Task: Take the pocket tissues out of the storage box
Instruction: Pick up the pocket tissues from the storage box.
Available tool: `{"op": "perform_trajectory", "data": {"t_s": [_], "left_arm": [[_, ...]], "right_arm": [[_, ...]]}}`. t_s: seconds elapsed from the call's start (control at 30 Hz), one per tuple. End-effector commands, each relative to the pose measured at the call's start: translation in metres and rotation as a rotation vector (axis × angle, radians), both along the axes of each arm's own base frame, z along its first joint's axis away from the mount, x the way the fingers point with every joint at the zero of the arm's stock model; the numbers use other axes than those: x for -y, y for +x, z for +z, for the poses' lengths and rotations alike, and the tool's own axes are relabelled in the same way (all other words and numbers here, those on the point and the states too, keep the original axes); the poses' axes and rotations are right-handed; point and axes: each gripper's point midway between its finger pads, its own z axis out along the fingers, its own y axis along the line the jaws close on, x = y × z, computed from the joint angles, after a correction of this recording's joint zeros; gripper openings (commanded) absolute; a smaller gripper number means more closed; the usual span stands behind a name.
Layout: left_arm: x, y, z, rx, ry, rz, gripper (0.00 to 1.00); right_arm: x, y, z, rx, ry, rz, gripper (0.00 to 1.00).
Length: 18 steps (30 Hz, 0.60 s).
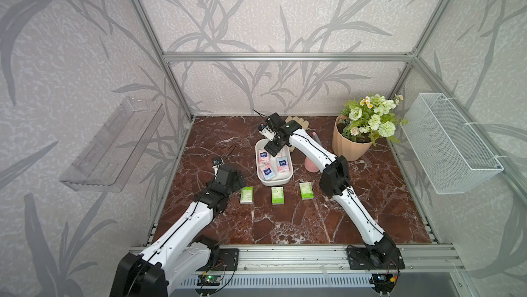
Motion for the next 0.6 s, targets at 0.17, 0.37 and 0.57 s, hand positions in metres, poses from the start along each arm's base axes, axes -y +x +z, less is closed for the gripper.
{"op": "perform_trajectory", "data": {"t_s": [0.17, 0.37, 0.57], "left_arm": [[-0.006, -0.002, -0.003, -0.012, 0.019, 0.025, 1.00], [-0.006, 0.000, -0.004, -0.019, 0.028, 0.021, 1.00], [-0.005, 0.001, -0.007, -0.022, 0.024, 0.021, 1.00]], "right_arm": [[0.006, -0.025, -0.007, -0.115, -0.013, -0.004, 0.82], [0.000, -0.042, 0.018, -0.121, 0.013, -0.002, 0.80], [-0.002, -0.034, 0.031, -0.071, 0.041, -0.052, 0.81]]}}
